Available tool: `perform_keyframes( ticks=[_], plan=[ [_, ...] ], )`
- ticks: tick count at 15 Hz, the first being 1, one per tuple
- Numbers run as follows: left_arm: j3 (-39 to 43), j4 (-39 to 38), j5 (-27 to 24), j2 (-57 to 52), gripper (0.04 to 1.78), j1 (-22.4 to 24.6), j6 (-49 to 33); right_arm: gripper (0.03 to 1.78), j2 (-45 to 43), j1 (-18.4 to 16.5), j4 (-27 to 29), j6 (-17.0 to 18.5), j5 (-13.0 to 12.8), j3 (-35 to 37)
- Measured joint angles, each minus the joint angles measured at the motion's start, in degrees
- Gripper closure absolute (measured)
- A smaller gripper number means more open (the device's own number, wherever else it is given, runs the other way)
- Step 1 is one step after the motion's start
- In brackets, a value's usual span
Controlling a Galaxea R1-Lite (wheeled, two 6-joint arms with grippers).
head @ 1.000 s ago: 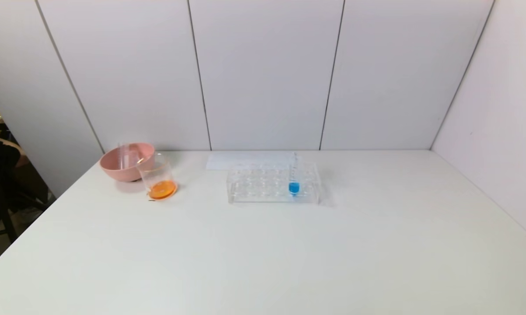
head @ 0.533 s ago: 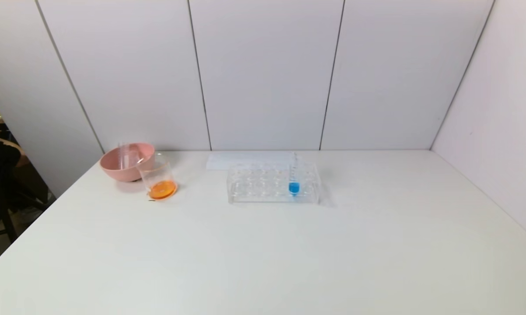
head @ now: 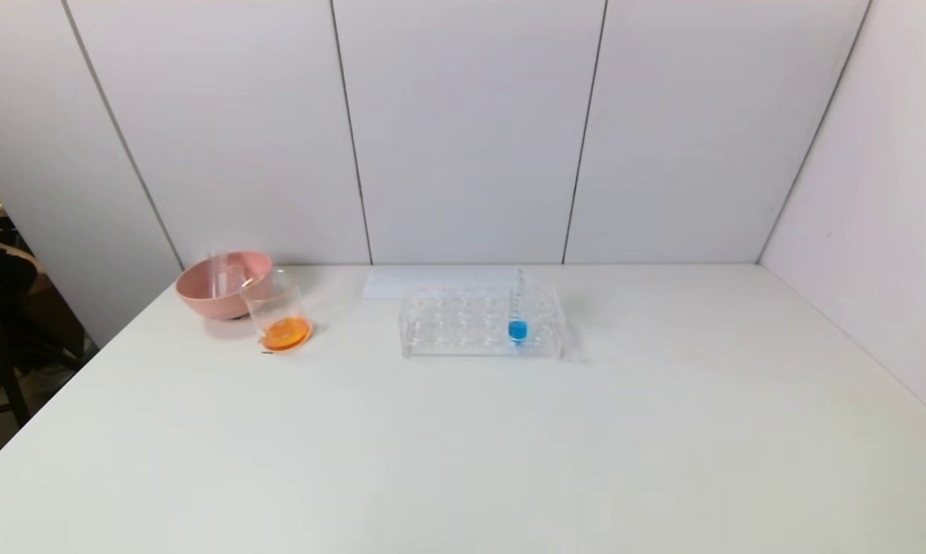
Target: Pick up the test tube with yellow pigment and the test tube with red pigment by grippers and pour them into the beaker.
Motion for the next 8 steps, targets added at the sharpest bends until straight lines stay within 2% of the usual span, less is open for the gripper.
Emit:
perform_keyframes(
  ticks=[6,8],
  plan=[
    [0.8,22.4,1.8,0.0,0.04,0.0,-0.7,0.11,0.0,0.0,0.0,0.0,0.0,0.0],
    [0.8,27.0,0.5,0.0,0.04,0.0,-1.0,0.11,0.0,0.0,0.0,0.0,0.0,0.0]
  ],
)
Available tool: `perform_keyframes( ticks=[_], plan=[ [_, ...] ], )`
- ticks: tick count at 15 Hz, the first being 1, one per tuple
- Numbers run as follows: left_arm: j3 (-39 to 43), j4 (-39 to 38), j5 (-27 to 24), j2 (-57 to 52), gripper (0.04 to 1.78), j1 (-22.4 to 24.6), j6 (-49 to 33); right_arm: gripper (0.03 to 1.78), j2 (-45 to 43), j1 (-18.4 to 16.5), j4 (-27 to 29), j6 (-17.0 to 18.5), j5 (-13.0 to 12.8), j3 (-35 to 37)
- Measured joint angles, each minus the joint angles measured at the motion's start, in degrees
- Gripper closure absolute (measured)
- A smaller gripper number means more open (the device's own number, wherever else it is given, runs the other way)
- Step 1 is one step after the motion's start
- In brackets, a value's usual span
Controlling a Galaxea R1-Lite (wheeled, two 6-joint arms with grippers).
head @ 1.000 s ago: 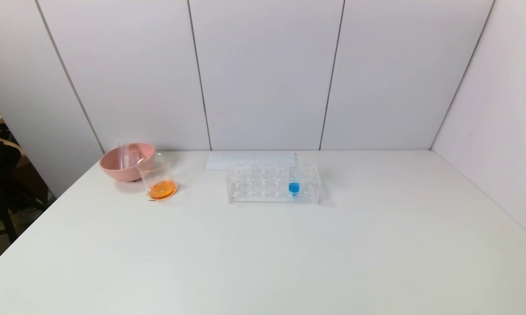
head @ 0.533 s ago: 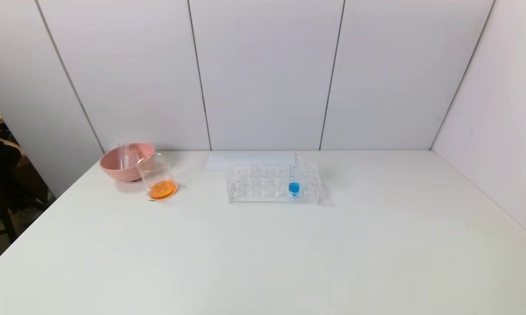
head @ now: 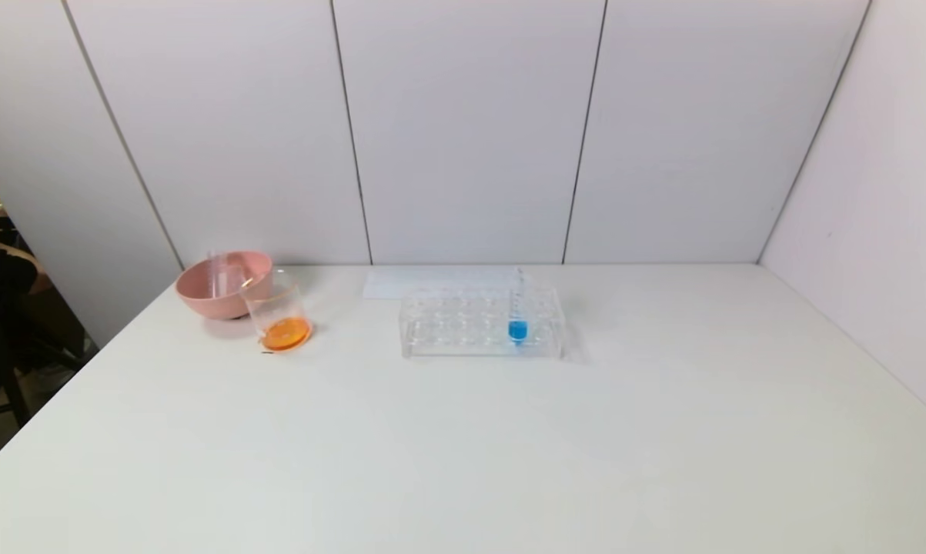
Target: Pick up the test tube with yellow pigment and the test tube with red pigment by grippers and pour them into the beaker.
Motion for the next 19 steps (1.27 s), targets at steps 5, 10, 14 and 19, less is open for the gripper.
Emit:
perform_keyframes(
  ticks=[5,10,14,19],
  plan=[
    [0.0,0.5,0.0,0.0,0.04,0.0,-3.4,0.11,0.0,0.0,0.0,0.0,0.0,0.0],
    [0.0,0.5,0.0,0.0,0.04,0.0,-3.4,0.11,0.0,0.0,0.0,0.0,0.0,0.0],
    [0.0,0.5,0.0,0.0,0.04,0.0,-3.4,0.11,0.0,0.0,0.0,0.2,-0.1,0.0],
    [0.0,0.5,0.0,0.0,0.04,0.0,-3.5,0.11,0.0,0.0,-0.1,0.2,-0.1,0.0]
  ],
)
